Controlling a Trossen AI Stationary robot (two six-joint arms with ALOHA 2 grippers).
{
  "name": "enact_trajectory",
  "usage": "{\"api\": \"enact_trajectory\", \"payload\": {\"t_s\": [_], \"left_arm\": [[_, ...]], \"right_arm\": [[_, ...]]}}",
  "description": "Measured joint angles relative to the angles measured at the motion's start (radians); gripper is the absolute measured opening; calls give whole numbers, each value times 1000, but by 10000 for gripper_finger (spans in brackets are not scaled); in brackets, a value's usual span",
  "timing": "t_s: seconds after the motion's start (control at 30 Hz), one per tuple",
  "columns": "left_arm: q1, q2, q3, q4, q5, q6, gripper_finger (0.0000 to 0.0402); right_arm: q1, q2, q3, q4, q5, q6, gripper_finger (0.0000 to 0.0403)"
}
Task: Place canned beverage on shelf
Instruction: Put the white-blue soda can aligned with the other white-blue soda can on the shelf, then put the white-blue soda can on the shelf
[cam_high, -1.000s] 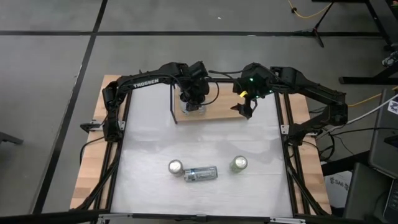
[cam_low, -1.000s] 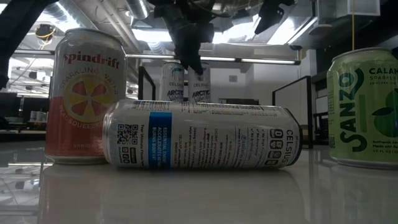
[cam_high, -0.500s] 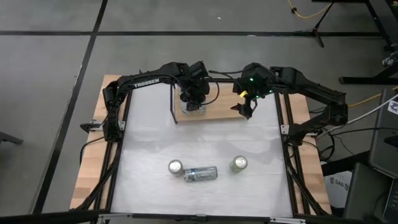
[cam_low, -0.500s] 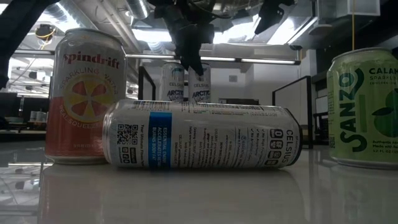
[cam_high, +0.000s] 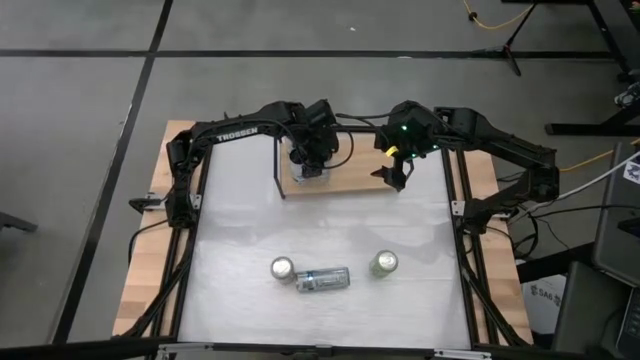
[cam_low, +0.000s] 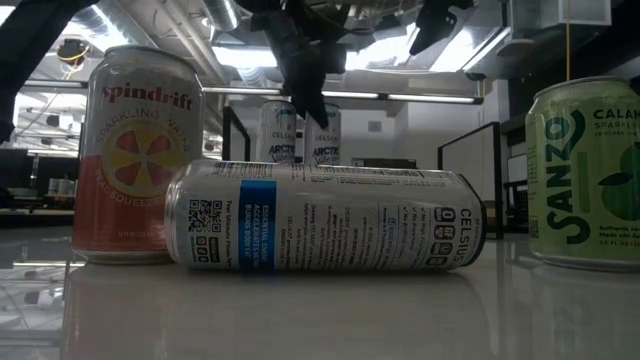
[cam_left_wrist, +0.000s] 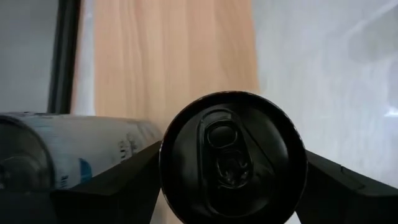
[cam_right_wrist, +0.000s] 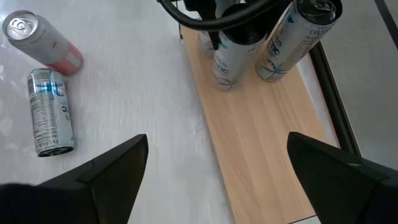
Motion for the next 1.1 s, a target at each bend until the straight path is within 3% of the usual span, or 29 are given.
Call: {"api": "enact_trajectory", "payload": {"t_s": [0.67, 1.1], "left_arm": [[0, -17, 6, -10, -10, -1, 295], [-4, -105, 10, -15, -11, -8, 295]], "right_arm": [[0, 0, 0, 0, 0, 0, 374], [0, 0, 0, 0, 0, 0, 374]]}}
